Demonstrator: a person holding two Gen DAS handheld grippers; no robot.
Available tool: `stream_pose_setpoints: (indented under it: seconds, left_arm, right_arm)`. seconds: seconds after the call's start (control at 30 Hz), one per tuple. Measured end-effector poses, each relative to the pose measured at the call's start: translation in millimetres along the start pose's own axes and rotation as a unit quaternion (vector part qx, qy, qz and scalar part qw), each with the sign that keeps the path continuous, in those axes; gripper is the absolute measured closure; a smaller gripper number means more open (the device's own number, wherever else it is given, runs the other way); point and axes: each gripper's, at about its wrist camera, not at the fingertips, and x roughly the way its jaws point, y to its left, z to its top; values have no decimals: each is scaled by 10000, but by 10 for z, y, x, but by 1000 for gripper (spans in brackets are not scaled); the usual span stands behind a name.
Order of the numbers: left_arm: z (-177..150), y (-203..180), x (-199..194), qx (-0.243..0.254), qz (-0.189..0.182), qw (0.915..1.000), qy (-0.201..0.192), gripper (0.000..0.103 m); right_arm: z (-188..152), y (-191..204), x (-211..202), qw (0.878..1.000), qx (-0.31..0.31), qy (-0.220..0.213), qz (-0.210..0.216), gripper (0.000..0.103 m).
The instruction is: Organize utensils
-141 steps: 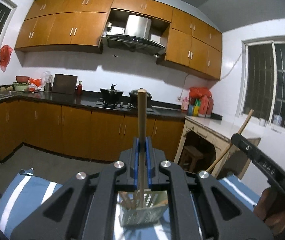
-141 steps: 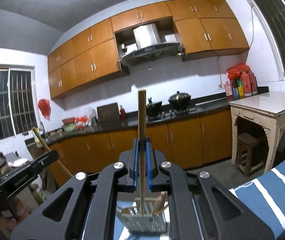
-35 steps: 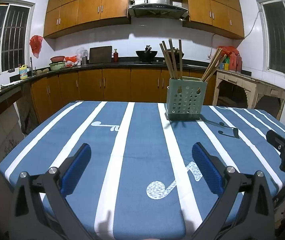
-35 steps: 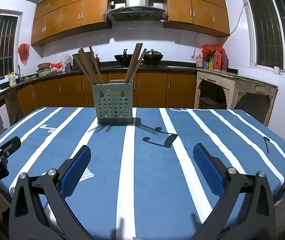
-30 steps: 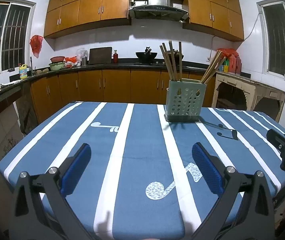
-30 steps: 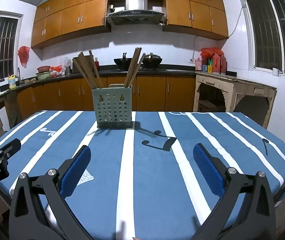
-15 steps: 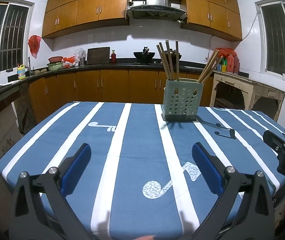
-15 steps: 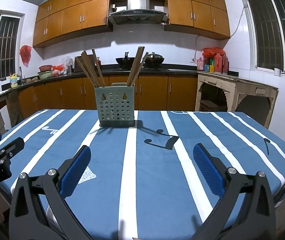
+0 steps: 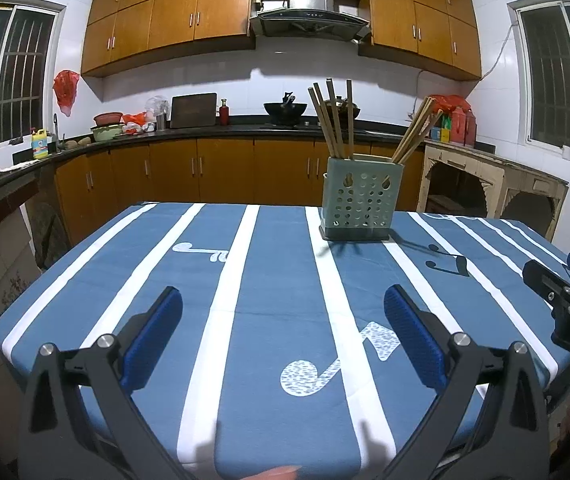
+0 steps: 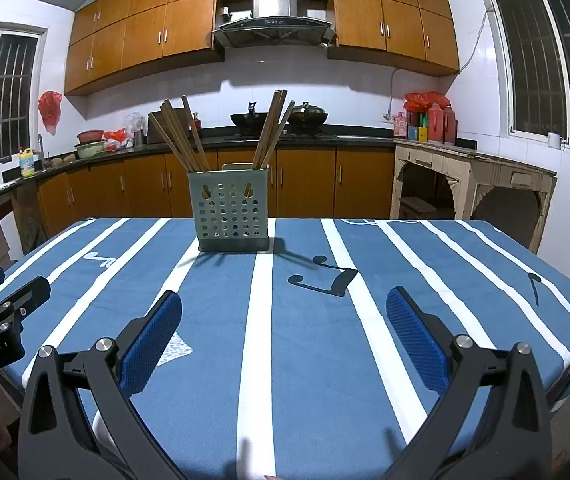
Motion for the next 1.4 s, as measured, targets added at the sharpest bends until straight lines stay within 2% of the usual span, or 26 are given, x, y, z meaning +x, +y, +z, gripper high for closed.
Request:
stream_pose_setpoints:
  seconds: [1.4]
  left_arm:
    - [-51,-9,30,11,7,10000,46,4]
  right_arm:
    - [17,-3,2,10000,11,31,5,2]
